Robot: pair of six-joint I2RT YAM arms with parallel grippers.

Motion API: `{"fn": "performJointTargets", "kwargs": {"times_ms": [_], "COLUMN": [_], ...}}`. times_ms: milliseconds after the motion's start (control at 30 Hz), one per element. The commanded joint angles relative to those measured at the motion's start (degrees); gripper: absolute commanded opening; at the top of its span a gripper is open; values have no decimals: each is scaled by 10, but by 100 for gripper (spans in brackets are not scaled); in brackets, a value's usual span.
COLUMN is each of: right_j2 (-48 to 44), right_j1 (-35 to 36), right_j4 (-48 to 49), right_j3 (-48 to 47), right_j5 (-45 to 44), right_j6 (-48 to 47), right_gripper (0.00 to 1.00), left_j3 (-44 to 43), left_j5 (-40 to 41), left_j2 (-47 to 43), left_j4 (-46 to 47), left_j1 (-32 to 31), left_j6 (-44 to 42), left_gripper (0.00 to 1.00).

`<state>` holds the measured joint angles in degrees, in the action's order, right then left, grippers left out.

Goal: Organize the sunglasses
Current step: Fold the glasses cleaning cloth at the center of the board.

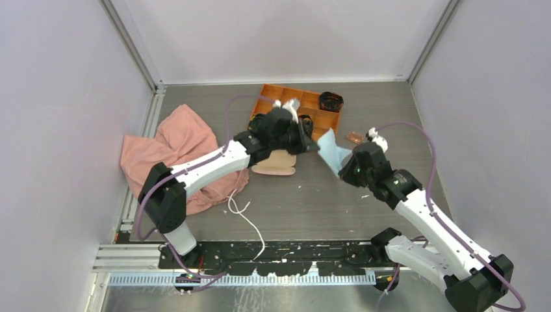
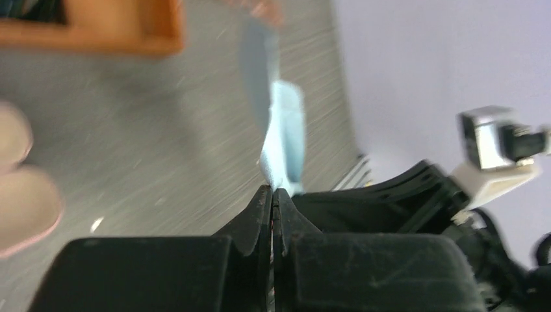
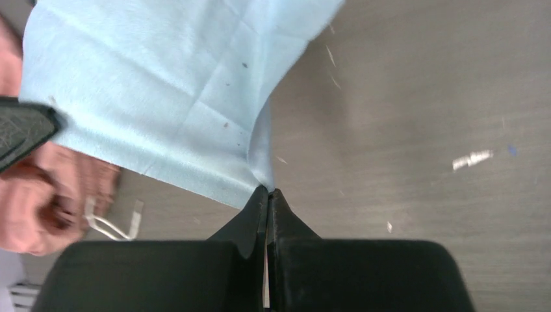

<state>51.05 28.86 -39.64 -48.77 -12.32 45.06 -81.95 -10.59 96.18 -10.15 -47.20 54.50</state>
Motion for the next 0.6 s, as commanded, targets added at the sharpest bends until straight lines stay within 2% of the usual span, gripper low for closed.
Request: {"fn": "performJointTargets", "kwargs": {"times_ms": [0,67,167,567], "right_j2": [-34,-62,-97,-82], "right_j1": [-2,-2,-2,-1], "right_j4": [-25,-20,-35,-44], "right_j3": [127,187,233,208], "right_j5": [66,100,115,110], "right_j6": [39,64,82,76], "right_gripper": [1,1,1,1], "left_j3": [161,206,226,199], "left_j5": [-26,-33,-21,-5], "left_j2": [8,14,21,31], "left_j4": [18,36,32,-3], "left_j1": [-7,-21,-47,-69], "left_j6": [30,47,47,35], "left_gripper": [0,0,1,1]}}
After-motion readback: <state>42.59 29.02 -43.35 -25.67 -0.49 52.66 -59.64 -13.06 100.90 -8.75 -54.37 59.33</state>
